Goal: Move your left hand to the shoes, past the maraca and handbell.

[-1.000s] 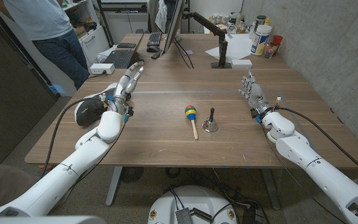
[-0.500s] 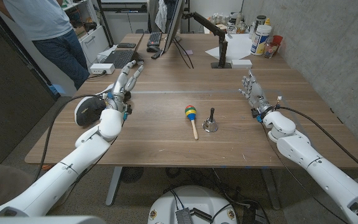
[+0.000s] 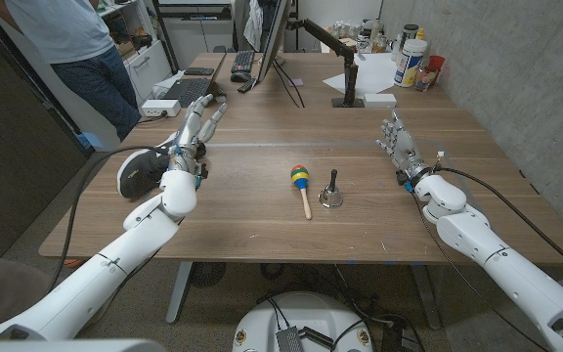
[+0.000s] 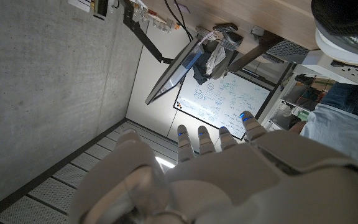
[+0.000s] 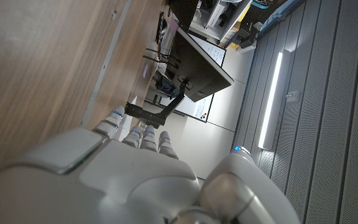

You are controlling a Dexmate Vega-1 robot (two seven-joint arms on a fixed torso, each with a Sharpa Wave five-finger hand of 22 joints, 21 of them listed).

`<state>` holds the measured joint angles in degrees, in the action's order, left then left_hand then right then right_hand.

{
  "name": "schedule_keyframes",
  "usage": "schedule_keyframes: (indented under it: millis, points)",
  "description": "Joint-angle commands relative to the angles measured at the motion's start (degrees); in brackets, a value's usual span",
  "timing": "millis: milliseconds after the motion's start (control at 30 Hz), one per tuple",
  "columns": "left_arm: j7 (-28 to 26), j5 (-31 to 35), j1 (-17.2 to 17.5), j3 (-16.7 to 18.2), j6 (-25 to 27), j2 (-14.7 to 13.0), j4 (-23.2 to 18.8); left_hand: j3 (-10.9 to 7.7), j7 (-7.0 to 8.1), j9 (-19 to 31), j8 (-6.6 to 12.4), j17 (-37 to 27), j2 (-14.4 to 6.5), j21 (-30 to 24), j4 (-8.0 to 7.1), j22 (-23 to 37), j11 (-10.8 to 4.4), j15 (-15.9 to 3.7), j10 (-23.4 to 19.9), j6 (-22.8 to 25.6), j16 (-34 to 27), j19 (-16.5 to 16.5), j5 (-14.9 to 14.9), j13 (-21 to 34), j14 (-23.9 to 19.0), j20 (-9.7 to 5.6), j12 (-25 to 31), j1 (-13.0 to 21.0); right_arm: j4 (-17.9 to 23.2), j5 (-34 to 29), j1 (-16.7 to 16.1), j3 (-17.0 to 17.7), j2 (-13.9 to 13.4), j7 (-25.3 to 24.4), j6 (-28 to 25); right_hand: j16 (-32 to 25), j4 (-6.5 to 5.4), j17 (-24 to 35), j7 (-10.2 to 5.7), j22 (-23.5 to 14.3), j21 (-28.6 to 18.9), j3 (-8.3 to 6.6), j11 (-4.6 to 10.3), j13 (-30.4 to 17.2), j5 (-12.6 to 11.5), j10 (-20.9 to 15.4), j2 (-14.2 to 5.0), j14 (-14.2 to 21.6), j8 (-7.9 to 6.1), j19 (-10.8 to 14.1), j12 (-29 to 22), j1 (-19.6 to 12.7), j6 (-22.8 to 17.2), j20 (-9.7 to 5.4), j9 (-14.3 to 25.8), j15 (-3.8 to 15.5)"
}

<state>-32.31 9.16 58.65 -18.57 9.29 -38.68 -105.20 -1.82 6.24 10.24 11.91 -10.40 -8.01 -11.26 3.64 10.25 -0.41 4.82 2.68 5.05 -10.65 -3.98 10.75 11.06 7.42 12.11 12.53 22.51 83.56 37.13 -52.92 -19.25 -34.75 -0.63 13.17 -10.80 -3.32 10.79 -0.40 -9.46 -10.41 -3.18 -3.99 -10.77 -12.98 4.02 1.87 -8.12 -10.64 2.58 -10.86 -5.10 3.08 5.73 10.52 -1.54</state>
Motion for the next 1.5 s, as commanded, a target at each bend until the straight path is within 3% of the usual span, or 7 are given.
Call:
schedule_keyframes:
  millis: [33,300,533,800,933,1267,1500]
  points:
    - [-3.10,5.34,-0.23,-1.52,6.85,0.33,-2.23,-0.32,0.05,0.22,0.17,-0.12,0.15,-0.41,0.15,0.26,-0.08,-0.01,-0.36,0.48,-0.50,0.53,-0.27,0.25,-0.31,0.11,0.47,0.74,0.20,0.06,-0.27,0.22,-0.28,-0.16,-0.12,-0.25,0.21,0.29,0.28,-0.21,-0.10,0.06,-0.22,-0.20,-0.22,0.44,-0.46,-0.40,-0.49,-0.25,-0.30,-0.34,0.49,0.13,0.30,-0.19]
    - [-4.02,8.70,-0.42,-2.65,11.45,0.17,-3.67,-0.44,0.09,0.22,0.16,-0.12,0.18,-0.47,0.28,0.27,-0.03,0.06,-0.58,0.74,-0.56,0.74,-0.31,0.25,-0.53,0.14,0.53,0.87,-0.03,0.29,-0.15,0.27,-0.10,-0.07,-0.11,-0.25,0.23,0.29,0.28,-0.21,-0.11,0.07,-0.25,-0.20,-0.21,0.46,-0.52,-0.45,-0.50,-0.28,-0.32,-0.36,0.49,0.09,0.30,-0.18]
    - [-5.53,12.10,-0.81,-3.86,19.19,1.57,-5.51,-0.57,-0.07,0.22,0.21,-0.13,0.23,-0.59,0.42,0.29,0.11,0.02,-0.89,1.26,-0.59,1.11,-0.37,0.25,-0.72,0.13,0.62,0.99,-0.69,0.20,0.08,0.09,0.10,0.27,0.18,-0.24,0.25,0.30,0.26,-0.21,-0.13,0.08,-0.23,-0.20,-0.20,0.48,-0.56,-0.57,-0.52,-0.30,-0.33,-0.38,0.42,0.11,0.30,-0.15]
    - [-5.33,13.03,-1.14,-4.54,21.74,1.34,-5.98,-0.65,-0.21,0.22,0.11,-0.14,0.34,-0.64,0.54,0.30,0.13,0.22,-0.94,1.46,-0.45,1.36,-0.43,0.25,-0.48,0.17,0.60,1.04,-0.91,0.52,0.15,0.10,0.26,0.41,0.08,-0.24,0.29,0.30,0.23,-0.21,-0.14,0.10,-0.21,-0.20,-0.19,0.44,-0.61,-0.65,-0.57,-0.34,-0.36,-0.42,0.30,0.13,0.30,-0.14]
    - [-4.91,14.12,-1.41,-5.21,25.36,1.44,-6.73,-0.69,-0.35,0.23,0.06,-0.15,0.39,-0.62,0.60,0.30,0.21,0.28,-0.85,1.54,-0.37,1.39,-0.46,0.25,-0.30,0.19,0.54,1.06,-1.29,0.31,0.31,-0.07,0.32,0.70,0.34,-0.26,0.31,0.31,0.25,-0.21,-0.14,0.11,-0.31,-0.20,-0.18,0.46,-0.66,-0.69,-0.57,-0.37,-0.37,-0.44,0.28,0.13,0.30,-0.09]
    - [-5.10,15.01,-1.76,-5.84,29.38,1.56,-7.08,-0.79,-0.36,0.23,-0.07,-0.16,0.42,-0.58,0.71,0.29,0.44,0.40,-0.48,1.59,-0.25,1.41,-0.48,0.26,0.00,0.21,0.36,1.11,-1.38,0.36,0.40,-0.18,0.37,0.90,0.32,-0.29,0.35,0.31,0.25,-0.21,-0.16,0.13,-0.28,-0.20,-0.17,0.46,-0.72,-0.73,-0.57,-0.41,-0.39,-0.48,0.27,0.08,0.30,-0.16]
    - [-5.95,14.70,-1.74,-5.71,29.22,1.42,-6.39,-0.89,-0.44,0.23,-0.12,-0.17,0.42,-0.58,0.78,0.30,0.61,0.40,-1.05,1.75,-0.34,1.50,-0.50,0.26,-0.23,0.19,0.56,1.15,-1.34,0.42,0.29,-0.14,0.36,0.84,0.30,-0.29,0.37,0.32,0.23,-0.21,-0.15,0.15,-0.32,-0.19,-0.16,0.47,-0.76,-0.77,-0.57,-0.48,-0.40,-0.48,0.26,0.05,0.30,-0.09]
